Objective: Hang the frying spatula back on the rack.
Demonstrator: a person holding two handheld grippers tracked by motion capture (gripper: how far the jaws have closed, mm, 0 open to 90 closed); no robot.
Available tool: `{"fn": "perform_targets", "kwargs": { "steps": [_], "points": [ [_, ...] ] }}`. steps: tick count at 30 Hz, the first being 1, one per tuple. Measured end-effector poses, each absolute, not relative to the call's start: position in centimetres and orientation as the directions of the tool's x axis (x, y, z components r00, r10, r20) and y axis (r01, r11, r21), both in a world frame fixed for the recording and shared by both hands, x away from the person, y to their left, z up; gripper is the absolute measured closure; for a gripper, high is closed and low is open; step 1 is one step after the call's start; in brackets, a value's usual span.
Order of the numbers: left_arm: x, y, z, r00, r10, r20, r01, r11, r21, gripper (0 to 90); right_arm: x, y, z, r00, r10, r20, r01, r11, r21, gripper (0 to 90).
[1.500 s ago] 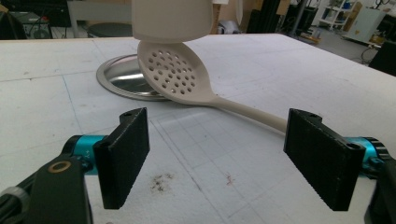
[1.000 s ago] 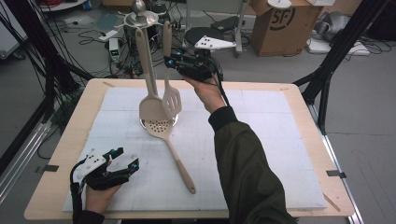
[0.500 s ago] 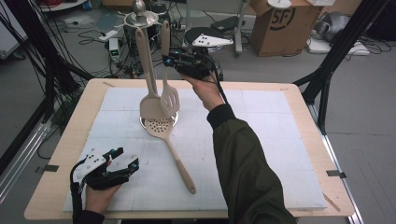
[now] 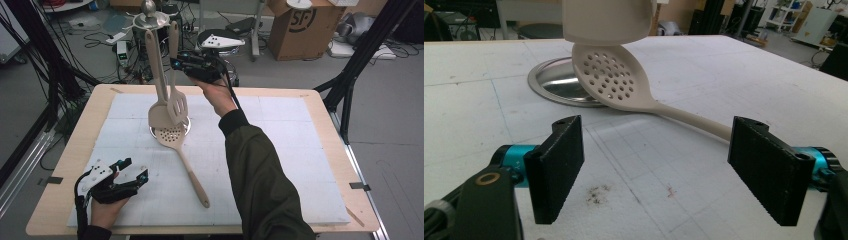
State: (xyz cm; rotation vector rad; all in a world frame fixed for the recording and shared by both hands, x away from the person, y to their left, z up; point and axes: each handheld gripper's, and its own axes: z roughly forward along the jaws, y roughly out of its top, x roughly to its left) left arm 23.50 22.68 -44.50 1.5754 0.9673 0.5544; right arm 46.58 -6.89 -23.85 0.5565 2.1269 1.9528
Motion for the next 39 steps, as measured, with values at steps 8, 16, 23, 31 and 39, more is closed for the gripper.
{"fn": "perform_targets", "kwargs": {
  "steps": [8,16,23,31,39],
  "points": [
    [23.4,22.7,-44.5,0.552,0.82,-0.15,0.285,-0.016,0.958,22.9,46.7,-6.7,-24.3,-0.907,0.409,0.105,0.142,0.059,0.988,72.3],
    [23.1,22.7,-44.4,0.55,0.822,-0.146,0.281,-0.017,0.96,22.9,46.7,-7.6,-25.5,-0.888,0.429,0.164,0.174,-0.017,0.985,48.7],
    [23.1,22.6,-44.4,0.552,0.822,-0.141,0.28,-0.023,0.96,22.9,46.2,-9.8,-25.5,-0.877,0.431,0.211,0.18,-0.112,0.977,42.5],
    [23.0,22.5,-44.4,0.552,0.822,-0.138,0.278,-0.025,0.96,22.9,44.7,-11.1,-24.5,-0.891,0.404,0.208,0.147,-0.177,0.973,41.8],
    [23.0,22.5,-44.4,0.55,0.824,-0.135,0.278,-0.028,0.96,22.9,44.5,-12.1,-24.9,-0.883,0.412,0.226,0.153,-0.203,0.967,40.6]
  ]
}}
